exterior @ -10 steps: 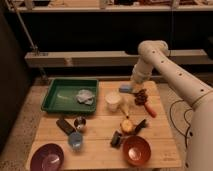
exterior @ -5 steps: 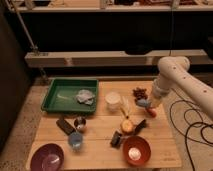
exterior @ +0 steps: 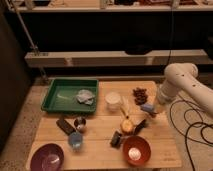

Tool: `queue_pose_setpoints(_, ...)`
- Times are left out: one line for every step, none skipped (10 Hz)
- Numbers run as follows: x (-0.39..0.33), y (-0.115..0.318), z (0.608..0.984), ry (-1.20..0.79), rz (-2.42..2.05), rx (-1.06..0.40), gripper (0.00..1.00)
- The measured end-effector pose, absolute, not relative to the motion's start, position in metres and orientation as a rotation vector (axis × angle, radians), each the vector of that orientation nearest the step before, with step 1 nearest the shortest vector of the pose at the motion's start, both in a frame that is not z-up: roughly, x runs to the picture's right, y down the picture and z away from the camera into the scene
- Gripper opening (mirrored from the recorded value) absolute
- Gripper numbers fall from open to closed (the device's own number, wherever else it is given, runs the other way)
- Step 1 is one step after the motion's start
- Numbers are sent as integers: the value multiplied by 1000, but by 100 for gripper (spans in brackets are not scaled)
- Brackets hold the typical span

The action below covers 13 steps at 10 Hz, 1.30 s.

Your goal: Place sponge in table surface

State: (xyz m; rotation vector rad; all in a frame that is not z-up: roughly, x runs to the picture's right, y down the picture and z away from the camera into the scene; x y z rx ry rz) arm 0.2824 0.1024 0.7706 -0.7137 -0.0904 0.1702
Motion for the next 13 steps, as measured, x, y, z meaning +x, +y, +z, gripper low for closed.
queue_pose_setpoints(283, 101, 771, -72, 177, -708, 0)
queue_pose_setpoints(289, 95, 773, -33, 204, -695, 0)
queue_pose_setpoints(297, 86, 775, 5, 234, -674, 0)
queue_pose_setpoints(303, 84, 771, 18, 248, -666, 0)
queue_pose_setpoints(315, 85, 764, 38, 260, -650, 0)
queue_pose_setpoints(325, 89, 757, 54, 266, -630, 0)
queue_pose_setpoints(332, 97, 745, 63, 275, -610, 0)
queue_pose_setpoints(339, 102, 741, 81, 276, -595, 0)
queue_pose_setpoints(343, 108, 738, 85, 289, -592, 0)
queue_pose_setpoints(347, 109, 739, 91, 294, -592, 0)
queue_pose_setpoints(349, 112, 738, 93, 299, -600, 0)
queue_pose_setpoints(352, 120, 731, 95, 309, -616, 0)
queue_pose_setpoints(354, 126, 727, 98, 313, -629, 0)
